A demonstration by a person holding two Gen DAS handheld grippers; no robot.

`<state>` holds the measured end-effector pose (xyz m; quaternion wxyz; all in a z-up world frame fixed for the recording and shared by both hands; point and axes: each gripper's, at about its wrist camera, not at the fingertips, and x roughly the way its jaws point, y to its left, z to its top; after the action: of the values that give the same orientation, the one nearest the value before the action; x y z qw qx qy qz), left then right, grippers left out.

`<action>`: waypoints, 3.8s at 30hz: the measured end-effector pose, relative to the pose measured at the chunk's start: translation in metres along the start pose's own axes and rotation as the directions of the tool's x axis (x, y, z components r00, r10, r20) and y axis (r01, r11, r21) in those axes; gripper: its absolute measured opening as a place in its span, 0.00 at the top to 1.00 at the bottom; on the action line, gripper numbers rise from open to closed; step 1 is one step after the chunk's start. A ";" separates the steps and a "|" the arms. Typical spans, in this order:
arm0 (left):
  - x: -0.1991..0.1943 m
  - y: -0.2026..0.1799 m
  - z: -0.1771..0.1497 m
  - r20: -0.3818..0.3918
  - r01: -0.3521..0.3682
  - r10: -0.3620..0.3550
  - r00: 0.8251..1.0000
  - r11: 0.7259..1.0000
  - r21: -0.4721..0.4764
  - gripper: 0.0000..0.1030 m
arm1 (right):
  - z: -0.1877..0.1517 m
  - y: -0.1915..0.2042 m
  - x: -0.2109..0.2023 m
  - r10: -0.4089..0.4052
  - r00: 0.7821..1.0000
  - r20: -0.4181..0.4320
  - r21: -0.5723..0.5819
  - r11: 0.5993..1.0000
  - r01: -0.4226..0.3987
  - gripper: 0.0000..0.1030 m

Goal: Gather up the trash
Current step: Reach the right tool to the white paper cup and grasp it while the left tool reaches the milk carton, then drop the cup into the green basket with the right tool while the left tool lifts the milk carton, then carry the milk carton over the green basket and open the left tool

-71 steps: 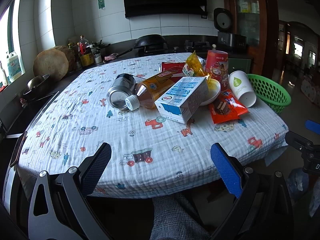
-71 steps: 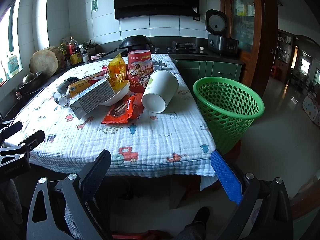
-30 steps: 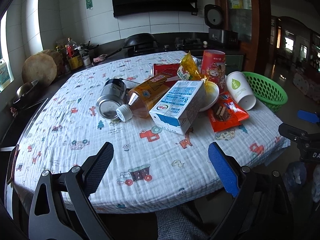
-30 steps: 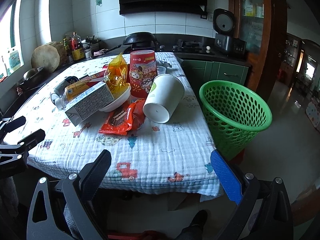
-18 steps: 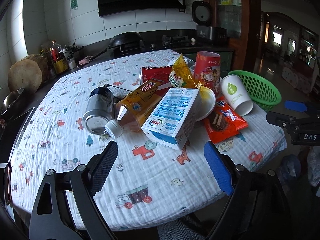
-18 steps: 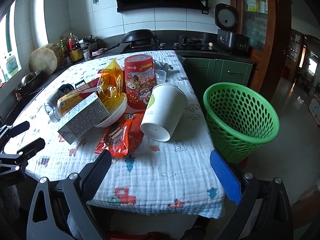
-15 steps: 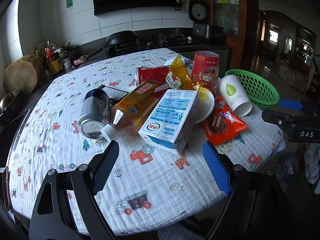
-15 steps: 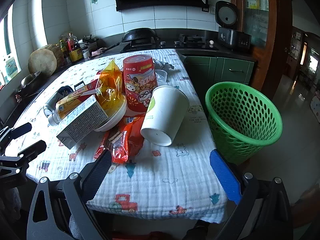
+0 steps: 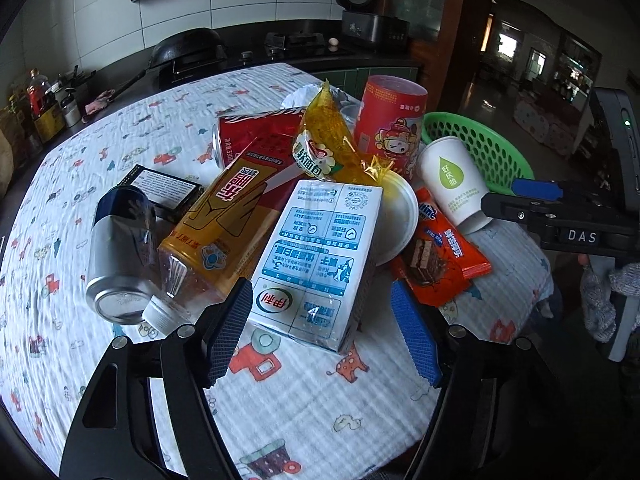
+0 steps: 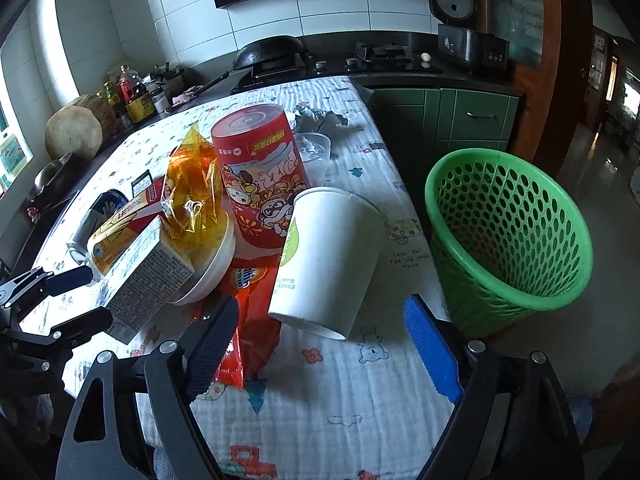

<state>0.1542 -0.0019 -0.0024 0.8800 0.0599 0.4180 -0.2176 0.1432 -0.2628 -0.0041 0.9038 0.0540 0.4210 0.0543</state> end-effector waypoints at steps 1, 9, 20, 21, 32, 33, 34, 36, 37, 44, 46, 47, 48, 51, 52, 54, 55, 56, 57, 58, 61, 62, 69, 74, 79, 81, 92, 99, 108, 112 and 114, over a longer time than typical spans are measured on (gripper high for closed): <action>0.003 0.002 0.002 -0.006 0.020 -0.020 1.000 1.000 -0.001 0.32 | 0.001 -0.001 0.002 0.001 1.000 -0.003 0.003 1.000 -0.001 0.21; 0.021 0.011 0.016 -0.036 0.117 -0.117 0.992 0.993 -0.011 0.32 | 0.006 -0.007 0.015 0.004 1.000 -0.025 0.008 1.000 -0.004 0.21; 0.033 0.015 0.031 -0.079 0.122 -0.120 0.990 0.992 0.020 0.32 | 0.014 -0.010 0.029 0.040 0.998 -0.051 0.014 0.999 -0.040 0.21; 0.033 0.015 0.031 -0.081 0.127 -0.125 0.989 0.992 0.022 0.32 | 0.014 -0.011 0.031 0.043 0.998 -0.054 0.016 0.999 -0.042 0.21; 0.042 0.008 0.031 -0.134 0.170 -0.163 0.977 0.985 0.037 0.32 | 0.022 -0.015 0.044 0.083 0.993 -0.081 0.044 0.996 -0.080 0.26; 0.043 0.007 0.032 -0.137 0.171 -0.164 0.977 0.985 0.038 0.32 | 0.022 -0.015 0.044 0.085 0.993 -0.083 0.045 0.996 -0.082 0.26; 0.044 0.007 0.033 -0.140 0.170 -0.163 0.977 0.985 0.041 0.32 | 0.022 -0.015 0.045 0.086 0.993 -0.083 0.046 0.996 -0.082 0.26; 0.044 0.005 0.034 -0.140 0.167 -0.159 0.977 0.985 0.046 0.32 | 0.023 -0.016 0.046 0.092 0.992 -0.085 0.049 0.995 -0.088 0.27; 0.045 0.004 0.035 -0.140 0.167 -0.159 0.977 0.985 0.049 0.32 | 0.023 -0.016 0.047 0.095 0.992 -0.086 0.053 0.994 -0.091 0.28; 0.046 -0.001 0.041 -0.127 0.153 -0.146 0.981 0.987 0.049 0.22 | 0.026 -0.021 0.055 0.114 0.989 -0.093 0.085 0.991 -0.106 0.33; 0.045 -0.004 0.042 -0.123 0.153 -0.146 0.982 0.987 0.053 0.22 | 0.027 -0.023 0.057 0.119 0.988 -0.095 0.090 0.990 -0.110 0.36; 0.045 -0.006 0.041 -0.123 0.151 -0.143 0.982 0.987 0.056 0.23 | 0.026 -0.024 0.057 0.121 0.988 -0.095 0.094 0.989 -0.113 0.38; 0.045 -0.006 0.041 -0.122 0.146 -0.138 0.983 0.988 0.058 0.25 | 0.026 -0.024 0.057 0.125 0.988 -0.093 0.096 0.989 -0.116 0.38; 0.045 -0.005 0.039 -0.123 0.147 -0.140 0.983 0.988 0.047 0.33 | 0.026 -0.025 0.054 0.129 0.988 -0.081 0.100 0.988 -0.121 0.39; 0.044 -0.004 0.038 -0.121 0.147 -0.142 0.983 0.988 0.040 0.33 | 0.025 -0.025 0.051 0.131 0.988 -0.077 0.098 0.987 -0.123 0.39; 0.041 -0.004 0.037 -0.112 0.146 -0.142 0.984 0.989 0.035 0.34 | 0.026 -0.024 0.044 0.130 0.990 -0.060 0.091 0.988 -0.124 0.39; 0.038 -0.004 0.036 -0.108 0.145 -0.141 0.984 0.989 0.034 0.34 | 0.026 -0.024 0.040 0.127 0.991 -0.049 0.088 0.989 -0.122 0.39; 0.035 -0.004 0.035 -0.103 0.149 -0.145 0.984 0.988 0.032 0.34 | 0.027 -0.026 0.035 0.123 0.992 -0.035 0.089 0.989 -0.119 0.39; 0.031 -0.005 0.034 -0.097 0.153 -0.149 0.984 0.988 0.034 0.34 | 0.029 -0.029 0.031 0.120 0.993 -0.023 0.094 0.989 -0.117 0.39; 0.027 -0.006 0.034 -0.091 0.154 -0.150 0.984 0.987 0.035 0.34 | 0.030 -0.032 0.027 0.114 0.993 -0.011 0.099 0.989 -0.112 0.39; 0.015 -0.011 0.035 -0.067 0.165 -0.162 0.984 0.985 0.047 0.34 | 0.037 -0.049 0.019 0.067 0.998 0.013 0.109 0.992 -0.068 0.39; 0.011 -0.013 0.037 -0.058 0.171 -0.168 0.984 0.984 0.051 0.34 | 0.040 -0.056 0.016 0.051 0.999 0.018 0.114 0.992 -0.052 0.39; -0.005 -0.031 0.057 0.000 0.207 -0.207 0.978 0.976 0.065 0.34 | 0.055 -0.120 0.014 -0.110 0.993 0.035 0.160 0.982 0.103 0.39; -0.003 -0.047 0.081 0.025 0.235 -0.237 0.971 0.970 0.063 0.34 | 0.058 -0.161 0.027 -0.179 0.984 0.016 0.197 0.965 0.172 0.39; 0.010 -0.070 0.106 0.030 0.245 -0.249 0.968 0.966 0.086 0.34 | 0.054 -0.190 0.049 -0.200 0.980 -0.018 0.222 0.955 0.199 0.39; 0.014 -0.082 0.117 0.031 0.252 -0.256 0.966 0.963 0.094 0.34 | 0.050 -0.201 0.054 -0.200 0.979 -0.030 0.234 0.951 0.202 0.39; 0.045 -0.147 0.174 0.031 0.284 -0.291 0.956 0.948 0.144 0.34 | 0.041 -0.227 0.059 -0.186 0.982 -0.034 0.254 0.949 0.189 0.33; 0.085 -0.183 0.200 -0.008 0.301 -0.304 0.953 0.941 0.155 0.34 | 0.028 -0.233 0.029 -0.192 0.981 0.009 0.262 0.947 0.183 0.32; 0.145 -0.225 0.220 -0.085 0.302 -0.293 0.952 0.944 0.133 0.34 | 0.007 -0.243 -0.011 -0.207 0.976 0.062 0.294 0.939 0.180 0.23; 0.170 -0.239 0.224 -0.127 0.283 -0.268 0.955 0.950 0.128 0.34 | -0.001 -0.245 -0.018 -0.206 0.976 0.071 0.299 0.938 0.177 0.22; 0.180 -0.243 0.225 -0.138 0.275 -0.258 0.956 0.953 0.125 0.34 | -0.005 -0.244 -0.020 -0.208 0.975 0.072 0.301 0.937 0.177 0.19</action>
<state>0.3084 -0.3450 0.0234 0.8091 0.0786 0.4579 -0.3599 0.1395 -0.5069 -0.0274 0.9073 0.1483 0.3805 -0.1004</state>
